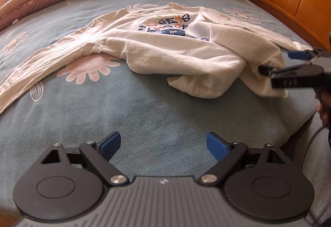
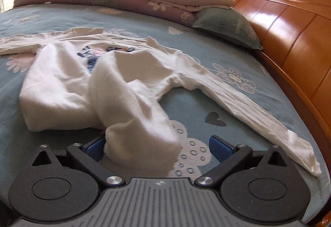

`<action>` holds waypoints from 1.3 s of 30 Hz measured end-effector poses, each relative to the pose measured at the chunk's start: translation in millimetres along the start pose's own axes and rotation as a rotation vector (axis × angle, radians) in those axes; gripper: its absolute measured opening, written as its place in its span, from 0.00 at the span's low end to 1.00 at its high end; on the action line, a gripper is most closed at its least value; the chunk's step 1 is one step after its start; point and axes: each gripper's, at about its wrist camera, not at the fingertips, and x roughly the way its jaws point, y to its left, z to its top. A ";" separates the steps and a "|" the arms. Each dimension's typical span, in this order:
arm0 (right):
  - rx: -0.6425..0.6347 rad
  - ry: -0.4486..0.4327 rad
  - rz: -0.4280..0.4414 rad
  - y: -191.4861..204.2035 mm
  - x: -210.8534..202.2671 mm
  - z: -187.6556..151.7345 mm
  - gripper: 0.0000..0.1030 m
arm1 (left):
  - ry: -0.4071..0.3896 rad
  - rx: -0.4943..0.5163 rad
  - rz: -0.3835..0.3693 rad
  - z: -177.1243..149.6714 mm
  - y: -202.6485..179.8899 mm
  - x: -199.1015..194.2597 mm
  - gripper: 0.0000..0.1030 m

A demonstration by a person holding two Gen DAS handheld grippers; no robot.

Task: Fold clothes

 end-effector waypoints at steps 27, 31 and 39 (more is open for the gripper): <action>-0.077 0.038 0.626 39.6 -16.5 6.7 1.00 | 0.031 -0.031 0.002 -3.4 12.0 13.4 0.87; -0.121 0.110 0.651 70.7 7.7 7.9 1.00 | 0.021 -0.060 0.008 -5.9 24.5 10.7 0.87; -0.248 0.051 0.654 86.1 11.2 59.0 1.00 | 0.000 -0.115 -0.013 -10.8 49.1 9.5 0.87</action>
